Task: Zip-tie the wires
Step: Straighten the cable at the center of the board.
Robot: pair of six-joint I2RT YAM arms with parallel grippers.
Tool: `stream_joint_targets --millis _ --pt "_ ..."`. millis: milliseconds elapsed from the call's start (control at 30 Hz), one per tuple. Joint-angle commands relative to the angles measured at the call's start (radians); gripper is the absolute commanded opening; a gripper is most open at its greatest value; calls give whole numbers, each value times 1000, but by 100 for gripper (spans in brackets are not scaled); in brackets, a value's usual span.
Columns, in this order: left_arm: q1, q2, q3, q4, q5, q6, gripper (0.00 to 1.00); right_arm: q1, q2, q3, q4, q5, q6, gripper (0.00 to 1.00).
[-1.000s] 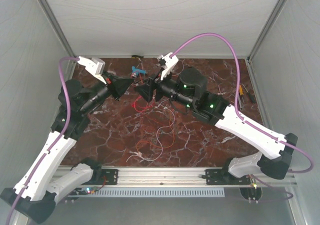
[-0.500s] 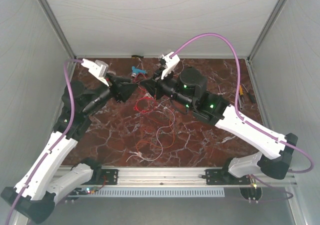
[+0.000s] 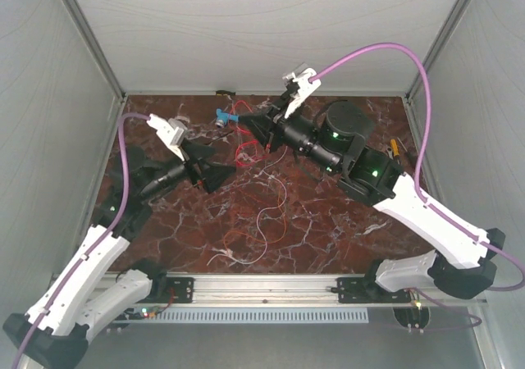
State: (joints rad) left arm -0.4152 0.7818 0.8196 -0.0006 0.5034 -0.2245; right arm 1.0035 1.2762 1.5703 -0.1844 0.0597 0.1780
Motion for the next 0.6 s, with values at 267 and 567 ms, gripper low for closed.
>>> stream_joint_targets --millis 267,567 --pt "-5 24 -27 169 138 -80 79 9 -46 62 0 -39 -14 0" --pt "-8 114 -46 343 201 -166 27 9 -52 74 7 -59 -6 0"
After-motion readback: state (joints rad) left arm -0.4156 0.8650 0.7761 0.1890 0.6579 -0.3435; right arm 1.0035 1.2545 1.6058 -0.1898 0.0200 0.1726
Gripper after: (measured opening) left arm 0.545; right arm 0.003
